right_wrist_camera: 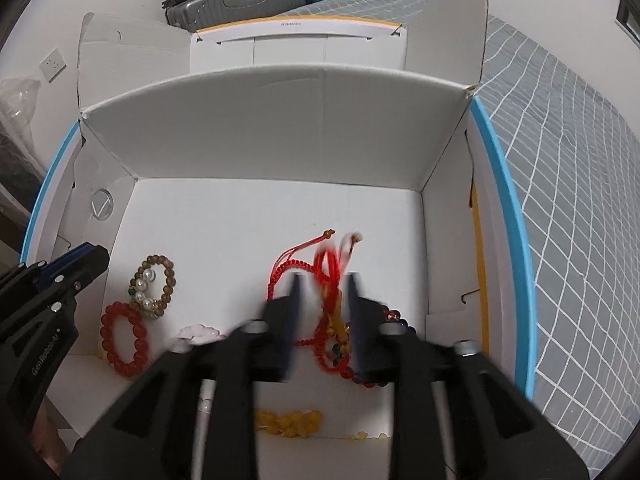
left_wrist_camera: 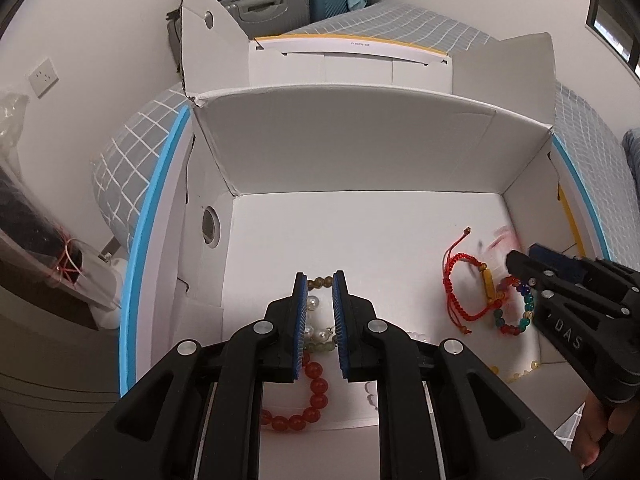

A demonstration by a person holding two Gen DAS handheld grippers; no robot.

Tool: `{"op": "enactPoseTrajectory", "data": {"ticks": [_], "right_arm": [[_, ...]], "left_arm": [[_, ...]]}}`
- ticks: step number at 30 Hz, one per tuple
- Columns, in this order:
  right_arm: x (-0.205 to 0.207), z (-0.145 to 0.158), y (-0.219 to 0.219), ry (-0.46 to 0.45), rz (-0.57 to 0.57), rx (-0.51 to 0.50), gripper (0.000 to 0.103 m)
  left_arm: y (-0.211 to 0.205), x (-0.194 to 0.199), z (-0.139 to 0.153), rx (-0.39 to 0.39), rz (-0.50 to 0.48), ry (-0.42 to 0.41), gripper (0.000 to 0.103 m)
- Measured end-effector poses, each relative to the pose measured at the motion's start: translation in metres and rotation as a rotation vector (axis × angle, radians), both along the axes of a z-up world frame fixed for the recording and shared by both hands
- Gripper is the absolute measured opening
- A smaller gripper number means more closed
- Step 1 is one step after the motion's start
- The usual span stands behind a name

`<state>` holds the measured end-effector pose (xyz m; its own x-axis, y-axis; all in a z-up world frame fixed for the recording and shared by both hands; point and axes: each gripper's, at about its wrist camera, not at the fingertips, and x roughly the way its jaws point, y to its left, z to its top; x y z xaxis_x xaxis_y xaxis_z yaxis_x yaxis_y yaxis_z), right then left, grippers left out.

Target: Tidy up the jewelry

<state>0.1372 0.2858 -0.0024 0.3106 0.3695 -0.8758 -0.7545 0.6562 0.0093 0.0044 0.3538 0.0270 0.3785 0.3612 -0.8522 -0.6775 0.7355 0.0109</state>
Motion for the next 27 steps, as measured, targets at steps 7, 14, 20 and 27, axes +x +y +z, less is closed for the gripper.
{"op": "enactPoseTrajectory", "data": {"ticks": [7,14,20,27], "right_arm": [[-0.008,0.027,-0.010,-0.044,-0.007,0.077,0.075],[-0.019,0.056,-0.036,-0.105,-0.051,0.166,0.093],[-0.037,0.068,-0.060,-0.158,-0.072,0.213,0.095],[-0.068,0.069,-0.090,-0.209,-0.091,0.234,0.095]], "left_arm": [[-0.003,-0.015,0.016,0.011,0.020,-0.058,0.054],[-0.015,-0.042,0.037,0.032,0.028,-0.146,0.081],[-0.034,-0.065,0.053,0.081,0.032,-0.207,0.096],[-0.051,-0.088,0.057,0.103,0.025,-0.220,0.097]]}}
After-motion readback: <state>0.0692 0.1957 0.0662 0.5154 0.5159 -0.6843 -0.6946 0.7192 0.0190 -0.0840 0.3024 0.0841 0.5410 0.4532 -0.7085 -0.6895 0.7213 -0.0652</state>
